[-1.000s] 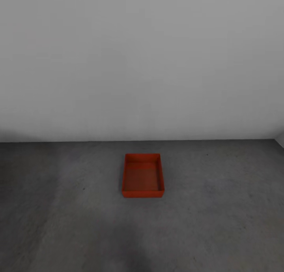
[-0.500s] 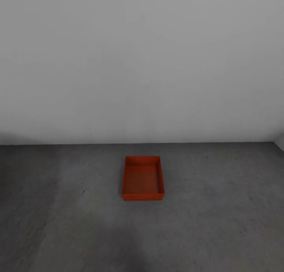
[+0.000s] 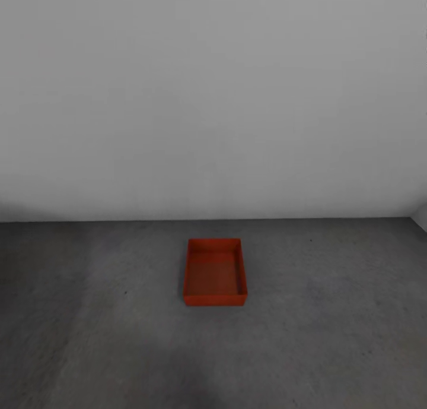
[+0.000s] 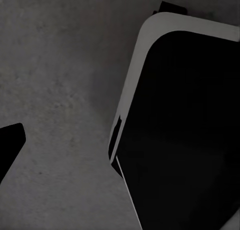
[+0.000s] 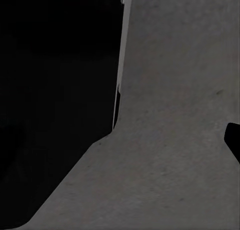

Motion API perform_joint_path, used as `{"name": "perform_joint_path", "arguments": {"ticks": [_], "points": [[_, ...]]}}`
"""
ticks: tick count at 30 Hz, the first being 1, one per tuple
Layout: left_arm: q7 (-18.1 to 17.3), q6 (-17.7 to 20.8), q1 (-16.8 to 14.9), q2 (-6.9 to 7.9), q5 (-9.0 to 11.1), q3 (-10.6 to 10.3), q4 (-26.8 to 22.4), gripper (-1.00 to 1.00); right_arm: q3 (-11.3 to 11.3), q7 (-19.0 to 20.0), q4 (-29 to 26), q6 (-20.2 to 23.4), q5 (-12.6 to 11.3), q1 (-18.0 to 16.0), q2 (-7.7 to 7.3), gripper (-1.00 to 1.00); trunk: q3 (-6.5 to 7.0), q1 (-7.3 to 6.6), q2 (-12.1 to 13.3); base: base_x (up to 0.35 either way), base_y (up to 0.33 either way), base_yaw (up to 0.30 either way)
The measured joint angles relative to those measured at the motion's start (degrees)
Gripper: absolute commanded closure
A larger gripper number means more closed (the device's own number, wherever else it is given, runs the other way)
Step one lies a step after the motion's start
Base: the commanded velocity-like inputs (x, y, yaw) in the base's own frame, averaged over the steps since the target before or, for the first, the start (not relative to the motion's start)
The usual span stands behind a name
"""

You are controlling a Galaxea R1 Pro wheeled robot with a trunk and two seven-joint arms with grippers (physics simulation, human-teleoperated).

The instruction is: Move the two storage containers from the living room to the garage. In the garage, place one container on the floor and stack the other container on top of it (either order is fine).

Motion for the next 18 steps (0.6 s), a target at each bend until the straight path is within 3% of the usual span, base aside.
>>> {"name": "perform_joint_path", "arguments": {"ticks": [18], "points": [[0.0, 0.01, 0.0, -0.02, 0.0, 0.0, 0.0, -1.0, 0.0, -0.01, 0.0, 0.02, 0.15, 0.0, -0.01, -1.0, 1.68, 0.0, 0.0, 0.0, 0.0, 0.0]]}}
